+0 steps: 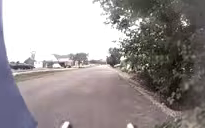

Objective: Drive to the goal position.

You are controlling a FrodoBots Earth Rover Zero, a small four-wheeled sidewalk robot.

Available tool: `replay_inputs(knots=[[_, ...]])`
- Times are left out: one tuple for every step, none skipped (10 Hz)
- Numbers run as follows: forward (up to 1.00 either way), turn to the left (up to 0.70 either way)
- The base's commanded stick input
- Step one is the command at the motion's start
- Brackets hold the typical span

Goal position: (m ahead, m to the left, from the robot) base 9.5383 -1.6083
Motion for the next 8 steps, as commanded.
replay_inputs(knots=[[0.45, 0.0], [0.45, 0.0], [0.45, 0.0], [0.45, 0.0], [0.45, 0.0], [0.45, 0.0], [0.45, 0.0], [0.45, 0.0]])
